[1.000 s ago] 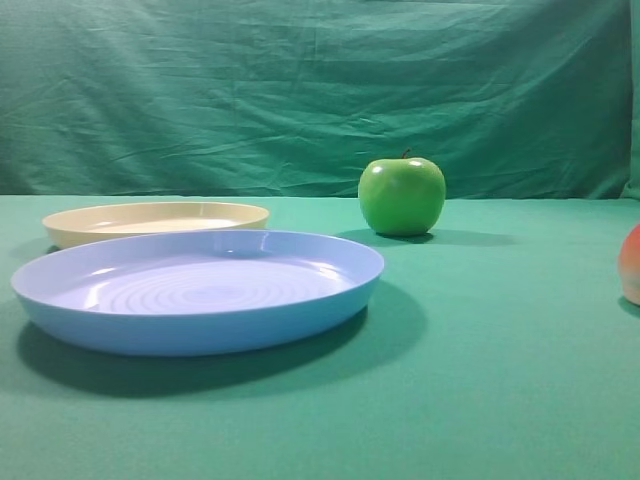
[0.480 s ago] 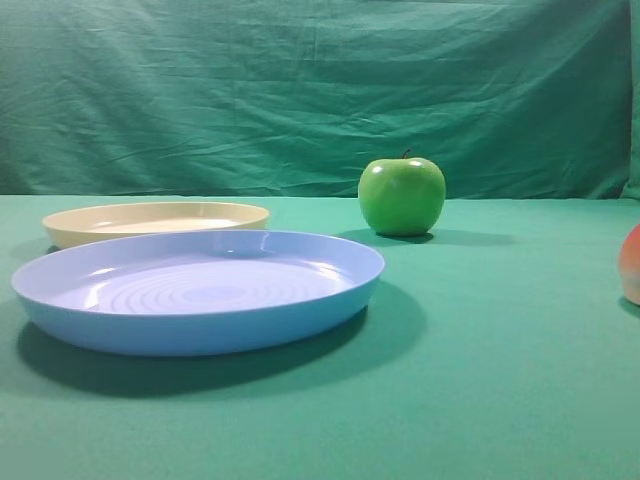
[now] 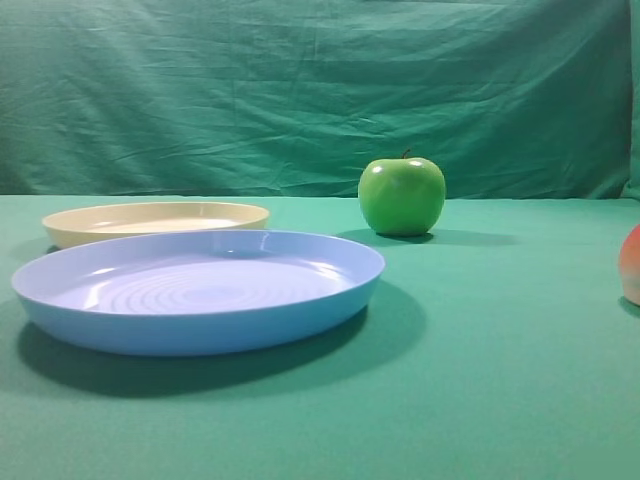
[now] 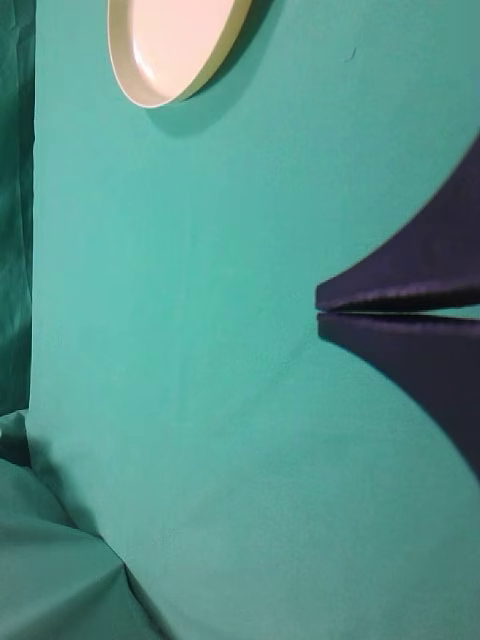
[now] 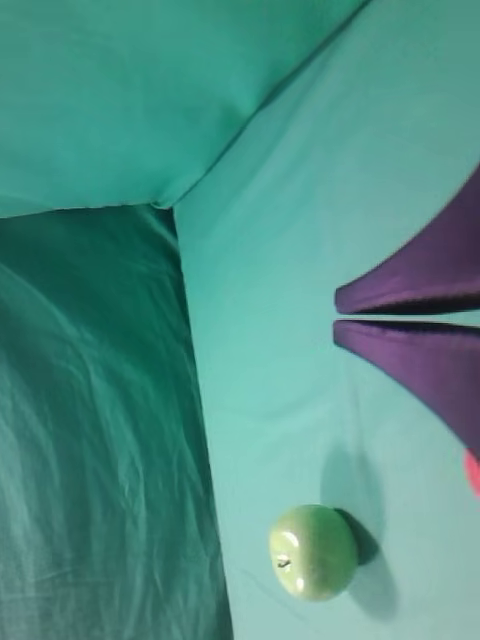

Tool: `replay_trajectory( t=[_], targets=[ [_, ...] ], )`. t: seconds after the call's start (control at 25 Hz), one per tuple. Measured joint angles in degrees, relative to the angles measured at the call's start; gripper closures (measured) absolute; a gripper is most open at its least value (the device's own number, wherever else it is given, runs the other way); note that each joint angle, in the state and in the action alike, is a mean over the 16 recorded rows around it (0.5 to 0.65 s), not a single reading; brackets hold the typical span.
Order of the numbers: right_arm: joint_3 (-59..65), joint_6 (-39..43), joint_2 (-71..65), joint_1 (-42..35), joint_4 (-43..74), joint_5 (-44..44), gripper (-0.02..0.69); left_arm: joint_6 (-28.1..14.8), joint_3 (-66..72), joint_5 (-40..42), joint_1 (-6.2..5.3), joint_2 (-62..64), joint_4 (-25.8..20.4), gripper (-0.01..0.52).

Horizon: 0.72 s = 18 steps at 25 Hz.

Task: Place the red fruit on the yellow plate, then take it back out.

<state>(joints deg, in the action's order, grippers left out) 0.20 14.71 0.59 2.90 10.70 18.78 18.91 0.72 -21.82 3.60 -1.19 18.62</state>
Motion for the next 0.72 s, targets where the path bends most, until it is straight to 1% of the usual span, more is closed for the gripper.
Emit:
replay_trajectory(
  t=[0.72],
  targets=[
    [1.27,0.11,0.00,0.00,0.02,2.66,0.665,0.00,0.00,0.00,0.00,0.00,0.00,0.514]
  ],
)
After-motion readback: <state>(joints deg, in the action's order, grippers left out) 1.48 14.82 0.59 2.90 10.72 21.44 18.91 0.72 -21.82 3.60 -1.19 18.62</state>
